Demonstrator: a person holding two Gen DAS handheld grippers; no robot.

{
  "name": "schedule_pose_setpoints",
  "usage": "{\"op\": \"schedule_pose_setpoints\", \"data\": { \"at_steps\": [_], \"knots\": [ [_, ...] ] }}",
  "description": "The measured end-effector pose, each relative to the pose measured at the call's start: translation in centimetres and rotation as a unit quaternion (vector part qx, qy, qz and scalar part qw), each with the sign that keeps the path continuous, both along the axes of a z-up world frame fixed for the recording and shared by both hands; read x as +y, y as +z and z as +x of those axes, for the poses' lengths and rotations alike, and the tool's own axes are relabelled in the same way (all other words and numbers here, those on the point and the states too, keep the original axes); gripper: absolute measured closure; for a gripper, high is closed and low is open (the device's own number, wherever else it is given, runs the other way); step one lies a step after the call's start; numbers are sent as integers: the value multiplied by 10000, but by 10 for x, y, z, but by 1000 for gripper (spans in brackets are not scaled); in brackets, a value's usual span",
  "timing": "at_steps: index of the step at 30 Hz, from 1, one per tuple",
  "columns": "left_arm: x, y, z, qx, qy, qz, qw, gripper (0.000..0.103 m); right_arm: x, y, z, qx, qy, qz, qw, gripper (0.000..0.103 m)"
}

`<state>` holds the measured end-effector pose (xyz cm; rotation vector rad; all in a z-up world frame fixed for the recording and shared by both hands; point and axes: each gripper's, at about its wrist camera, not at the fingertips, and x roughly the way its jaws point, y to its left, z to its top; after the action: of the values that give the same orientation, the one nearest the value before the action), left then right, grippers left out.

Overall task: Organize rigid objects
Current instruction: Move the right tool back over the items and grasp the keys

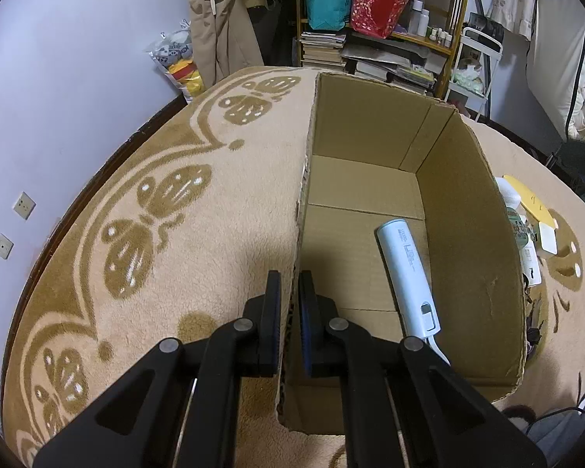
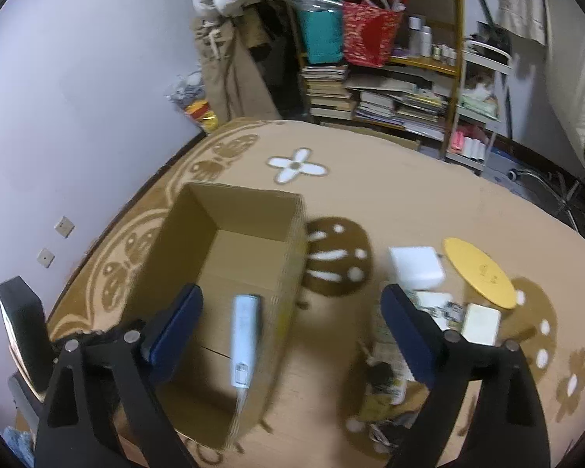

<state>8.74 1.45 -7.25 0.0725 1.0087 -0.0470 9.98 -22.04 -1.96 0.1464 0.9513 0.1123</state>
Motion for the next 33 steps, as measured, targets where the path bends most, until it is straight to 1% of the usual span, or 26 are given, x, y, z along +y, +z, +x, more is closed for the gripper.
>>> {"op": "schedule_pose_setpoints", "data": {
  "at_steps": [5, 11, 19, 24, 25, 27, 28, 30, 32, 33],
  "knots": [
    [0, 0, 0, 1, 1, -2, 10000, 95, -26, -14, -9, 210, -247, -23, 9995, 5],
    [0, 0, 0, 1, -2, -9, 10000, 94, -50, -42, -19, 479, -514, 41, 9975, 6],
    [0, 0, 0, 1, -6, 5, 10000, 94, -62, -76, -32, 823, -675, 146, 9942, 6],
    [-1, 0, -3, -16, -21, 45, 10000, 94, -60, -90, -33, 1083, -551, 375, 9919, 7],
    [-1, 0, -3, -17, -21, 47, 10000, 95, -58, -93, -33, 1108, -529, 367, 9918, 8],
    [-1, 0, -3, -23, -23, 48, 10000, 95, -56, -98, -34, 1174, -505, 365, 9911, 17],
    [-2, 1, -4, -31, -23, 56, 10000, 95, -56, -101, -34, 1232, -496, 377, 9904, 20],
    [-1, 1, -4, -39, -25, 57, 10000, 95, -54, -105, -35, 1280, -461, 356, 9901, 33],
    [-2, 2, -5, -62, -27, 86, 9999, 95, -52, -106, -35, 1300, -434, 282, 9902, 38],
    [-2, 2, -5, -70, -31, 101, 9999, 95, -52, -107, -35, 1322, -426, 245, 9900, 39]
  ]
}}
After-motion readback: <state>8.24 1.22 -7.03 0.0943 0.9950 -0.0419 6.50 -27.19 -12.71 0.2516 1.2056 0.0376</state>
